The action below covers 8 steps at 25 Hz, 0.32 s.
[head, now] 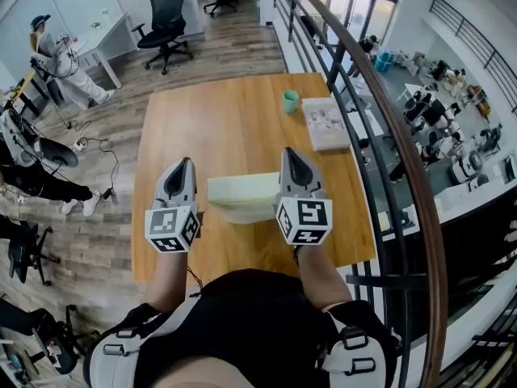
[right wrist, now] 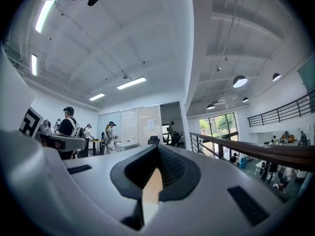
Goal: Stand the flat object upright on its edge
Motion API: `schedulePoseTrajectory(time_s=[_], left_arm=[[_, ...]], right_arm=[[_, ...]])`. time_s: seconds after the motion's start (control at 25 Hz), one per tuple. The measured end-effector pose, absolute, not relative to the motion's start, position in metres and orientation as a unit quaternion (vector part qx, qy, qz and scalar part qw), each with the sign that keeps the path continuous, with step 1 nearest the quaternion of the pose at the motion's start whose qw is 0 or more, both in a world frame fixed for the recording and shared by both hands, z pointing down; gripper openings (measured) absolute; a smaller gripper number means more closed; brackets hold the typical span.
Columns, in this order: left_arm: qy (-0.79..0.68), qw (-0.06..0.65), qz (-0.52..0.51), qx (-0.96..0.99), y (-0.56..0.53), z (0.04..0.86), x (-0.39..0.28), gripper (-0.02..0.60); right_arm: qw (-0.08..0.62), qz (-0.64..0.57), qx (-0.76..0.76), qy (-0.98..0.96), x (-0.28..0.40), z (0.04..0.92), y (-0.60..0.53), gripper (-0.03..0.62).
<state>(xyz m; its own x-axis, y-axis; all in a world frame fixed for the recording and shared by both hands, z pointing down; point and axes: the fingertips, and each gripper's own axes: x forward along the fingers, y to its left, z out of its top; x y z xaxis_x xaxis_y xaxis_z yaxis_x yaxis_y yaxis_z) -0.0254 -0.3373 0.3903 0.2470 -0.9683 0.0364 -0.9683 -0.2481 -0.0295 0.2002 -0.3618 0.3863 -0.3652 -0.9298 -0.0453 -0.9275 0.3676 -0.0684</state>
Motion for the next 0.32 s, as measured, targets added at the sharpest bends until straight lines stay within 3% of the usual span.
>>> schedulePoseTrajectory(time_s=[0.32], left_arm=[[0.607,-0.004,-0.017,-0.794,-0.3279,0.3879,-0.0214,0.005]], right_arm=[[0.034,-0.012,-0.563,0.826,0.2049,0.3868,-0.3539,0.005]])
